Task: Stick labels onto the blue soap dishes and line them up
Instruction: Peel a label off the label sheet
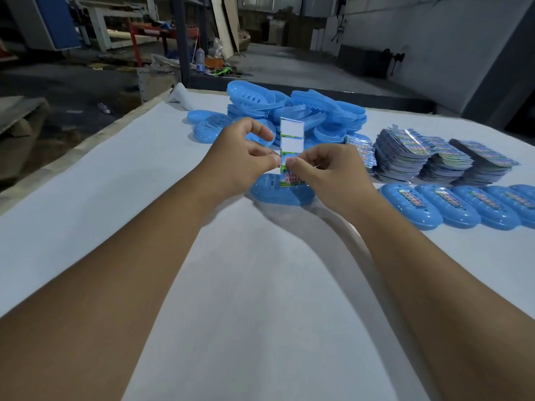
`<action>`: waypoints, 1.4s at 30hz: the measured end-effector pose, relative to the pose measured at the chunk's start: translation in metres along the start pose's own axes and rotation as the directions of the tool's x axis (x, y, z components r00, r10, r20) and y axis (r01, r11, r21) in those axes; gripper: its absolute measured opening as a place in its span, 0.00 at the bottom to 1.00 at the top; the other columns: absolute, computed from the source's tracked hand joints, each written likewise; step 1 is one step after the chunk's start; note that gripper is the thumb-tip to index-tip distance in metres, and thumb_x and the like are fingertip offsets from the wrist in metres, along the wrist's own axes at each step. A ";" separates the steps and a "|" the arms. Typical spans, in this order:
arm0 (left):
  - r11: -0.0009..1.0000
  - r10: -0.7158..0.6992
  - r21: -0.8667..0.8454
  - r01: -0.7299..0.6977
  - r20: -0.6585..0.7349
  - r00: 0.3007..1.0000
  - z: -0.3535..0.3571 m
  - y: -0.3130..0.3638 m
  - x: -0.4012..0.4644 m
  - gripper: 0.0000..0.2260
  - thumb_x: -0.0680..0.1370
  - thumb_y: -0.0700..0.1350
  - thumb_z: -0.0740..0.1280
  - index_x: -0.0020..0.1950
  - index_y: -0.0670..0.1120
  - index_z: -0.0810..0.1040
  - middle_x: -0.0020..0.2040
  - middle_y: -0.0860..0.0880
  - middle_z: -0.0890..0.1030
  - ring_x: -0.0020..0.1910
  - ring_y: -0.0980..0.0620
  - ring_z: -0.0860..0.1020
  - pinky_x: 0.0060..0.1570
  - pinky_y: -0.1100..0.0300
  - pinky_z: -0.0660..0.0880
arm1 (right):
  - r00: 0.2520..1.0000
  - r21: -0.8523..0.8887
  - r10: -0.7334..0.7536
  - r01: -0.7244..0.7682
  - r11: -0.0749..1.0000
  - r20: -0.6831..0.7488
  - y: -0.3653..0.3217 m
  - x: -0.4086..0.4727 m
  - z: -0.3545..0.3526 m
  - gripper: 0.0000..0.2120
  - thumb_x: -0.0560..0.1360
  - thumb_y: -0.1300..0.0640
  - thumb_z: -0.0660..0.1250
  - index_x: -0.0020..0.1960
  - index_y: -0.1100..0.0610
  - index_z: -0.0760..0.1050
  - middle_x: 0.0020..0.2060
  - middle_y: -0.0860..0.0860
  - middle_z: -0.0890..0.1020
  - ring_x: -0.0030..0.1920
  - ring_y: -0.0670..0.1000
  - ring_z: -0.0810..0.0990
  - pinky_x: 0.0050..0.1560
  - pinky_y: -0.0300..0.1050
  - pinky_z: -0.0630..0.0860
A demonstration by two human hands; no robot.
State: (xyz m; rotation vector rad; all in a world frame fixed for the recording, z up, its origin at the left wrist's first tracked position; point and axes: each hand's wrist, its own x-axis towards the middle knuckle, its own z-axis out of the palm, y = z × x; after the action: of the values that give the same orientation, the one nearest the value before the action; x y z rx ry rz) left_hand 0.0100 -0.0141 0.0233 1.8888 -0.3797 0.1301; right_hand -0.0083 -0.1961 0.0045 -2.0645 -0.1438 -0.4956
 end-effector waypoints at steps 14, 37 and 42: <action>0.991 -0.046 0.116 0.060 -0.116 0.992 0.003 -0.003 0.003 0.12 0.72 0.42 0.74 0.46 0.53 0.72 0.41 0.48 0.86 0.31 0.57 0.75 0.32 0.62 0.70 | 0.997 0.058 0.073 -0.073 0.996 0.000 -0.002 0.001 -0.004 0.12 0.74 0.54 0.72 0.37 0.62 0.82 0.28 0.50 0.76 0.30 0.46 0.68 0.32 0.40 0.67; 0.648 -0.101 0.707 0.283 -0.289 0.952 -0.022 -0.018 0.007 0.14 0.79 0.45 0.64 0.64 0.45 0.68 0.56 0.41 0.78 0.50 0.42 0.76 0.44 0.52 0.72 | 0.931 0.268 0.361 -0.337 0.903 -0.046 0.001 0.011 -0.017 0.10 0.68 0.52 0.73 0.39 0.61 0.84 0.29 0.46 0.79 0.29 0.46 0.72 0.37 0.43 0.73; 0.491 -0.098 0.817 0.304 -0.295 0.951 -0.025 -0.025 0.007 0.11 0.78 0.47 0.66 0.55 0.42 0.74 0.51 0.41 0.80 0.46 0.43 0.75 0.40 0.53 0.69 | 0.947 0.236 0.316 -0.297 0.925 -0.051 -0.001 0.008 -0.015 0.13 0.70 0.54 0.72 0.42 0.66 0.82 0.28 0.46 0.77 0.29 0.46 0.71 0.35 0.42 0.70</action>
State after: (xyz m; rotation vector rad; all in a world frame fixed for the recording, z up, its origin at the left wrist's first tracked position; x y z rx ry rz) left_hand 0.0270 0.0159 0.0112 2.8752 0.1245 0.4225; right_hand -0.0057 -0.2097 0.0150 -1.7961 0.1687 -0.3567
